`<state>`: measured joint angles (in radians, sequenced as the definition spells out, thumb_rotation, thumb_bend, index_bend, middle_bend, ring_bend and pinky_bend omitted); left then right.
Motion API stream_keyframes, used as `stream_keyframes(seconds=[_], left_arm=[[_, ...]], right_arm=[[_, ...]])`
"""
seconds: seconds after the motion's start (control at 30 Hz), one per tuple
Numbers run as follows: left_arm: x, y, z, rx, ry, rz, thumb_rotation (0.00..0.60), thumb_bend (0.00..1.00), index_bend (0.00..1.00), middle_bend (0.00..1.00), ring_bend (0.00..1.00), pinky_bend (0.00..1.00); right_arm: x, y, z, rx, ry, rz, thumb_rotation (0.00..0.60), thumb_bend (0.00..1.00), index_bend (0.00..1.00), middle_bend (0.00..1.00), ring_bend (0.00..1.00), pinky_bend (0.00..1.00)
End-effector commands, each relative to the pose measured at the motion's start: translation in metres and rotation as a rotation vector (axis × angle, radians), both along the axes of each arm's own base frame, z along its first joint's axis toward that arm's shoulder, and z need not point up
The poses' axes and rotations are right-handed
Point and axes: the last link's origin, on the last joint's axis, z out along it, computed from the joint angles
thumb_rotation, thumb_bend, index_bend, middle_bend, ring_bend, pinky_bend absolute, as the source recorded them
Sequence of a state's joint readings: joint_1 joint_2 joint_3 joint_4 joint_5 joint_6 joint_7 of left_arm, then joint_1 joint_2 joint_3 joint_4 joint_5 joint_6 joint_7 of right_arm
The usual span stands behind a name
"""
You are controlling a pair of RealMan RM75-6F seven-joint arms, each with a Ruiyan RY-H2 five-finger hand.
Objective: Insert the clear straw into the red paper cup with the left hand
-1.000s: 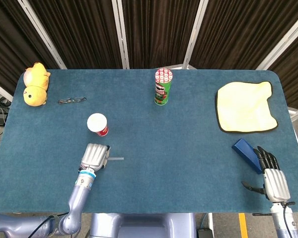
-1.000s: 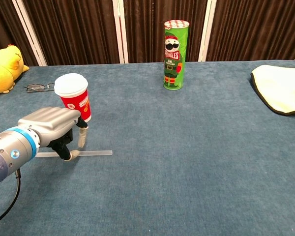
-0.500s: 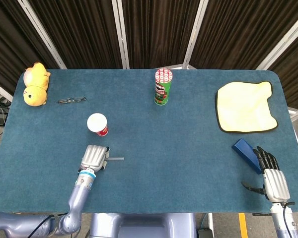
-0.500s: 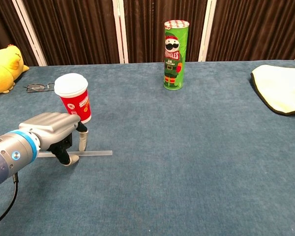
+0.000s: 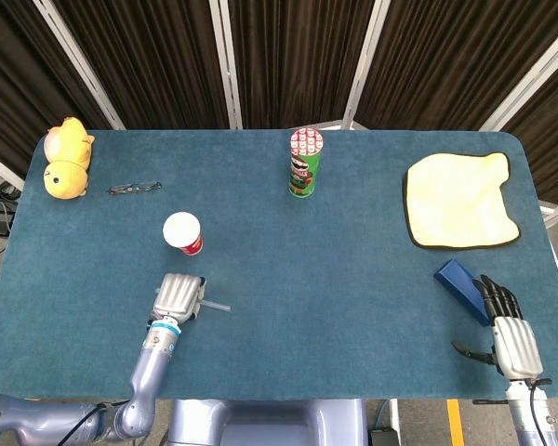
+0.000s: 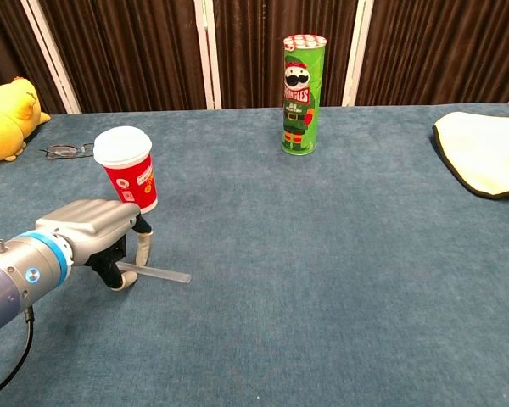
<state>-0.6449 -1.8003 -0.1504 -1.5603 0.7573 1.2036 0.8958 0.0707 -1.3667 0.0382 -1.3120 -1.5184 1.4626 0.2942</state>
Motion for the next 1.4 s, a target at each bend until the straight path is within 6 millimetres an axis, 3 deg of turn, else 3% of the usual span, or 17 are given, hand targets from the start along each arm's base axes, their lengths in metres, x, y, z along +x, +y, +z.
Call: stream_keyframes(seconds=[0.03,0.37,0.6,0.73,0.87,1.1,1.4], left_arm=[[0.006,-0.001,0.005,0.015,-0.034,-0.013,0.600,0.39,0.55,1.00,0.94,0.80],[0.039,0.002,0.047,0.087,-0.234,-0.032,0.600,0.39,0.55,1.00,0.94,0.80],[0.073,-0.003,0.079,0.098,-0.413,-0.055,0.600,0.39,0.55,1.00,0.94,0.80],[0.095,-0.003,0.101,0.124,-0.569,-0.049,0.600,0.39,0.55,1.00,0.94,0.80],[0.110,0.010,0.125,0.186,-0.775,-0.009,0.600,0.39,0.55,1.00,0.94,0.80],[0.106,0.034,0.146,0.274,-0.960,0.068,0.600,0.39,0.56,1.00,0.94,0.80],[0.070,0.068,0.156,0.339,-1.094,0.216,0.600,0.39,0.56,1.00,0.94,0.80]], right_arm=[[0.000,0.000,0.000,0.001,0.001,0.000,0.600,0.07,0.00,0.00,0.00,0.00],[-0.001,0.001,-0.001,0.011,0.009,-0.005,0.600,0.07,0.00,0.00,0.00,0.00],[-0.001,0.001,-0.002,0.011,0.013,-0.007,0.600,0.07,0.00,0.00,0.00,0.00],[-0.002,0.001,-0.003,0.014,0.009,-0.014,0.600,0.07,0.00,0.00,0.00,0.00],[-0.003,0.000,-0.003,0.018,-0.001,-0.020,0.600,0.07,0.00,0.00,0.00,0.00],[-0.003,0.000,-0.003,0.024,-0.015,-0.025,0.600,0.07,0.00,0.00,0.00,0.00],[-0.004,-0.001,-0.003,0.034,-0.030,-0.041,0.600,0.07,0.00,0.00,0.00,0.00]])
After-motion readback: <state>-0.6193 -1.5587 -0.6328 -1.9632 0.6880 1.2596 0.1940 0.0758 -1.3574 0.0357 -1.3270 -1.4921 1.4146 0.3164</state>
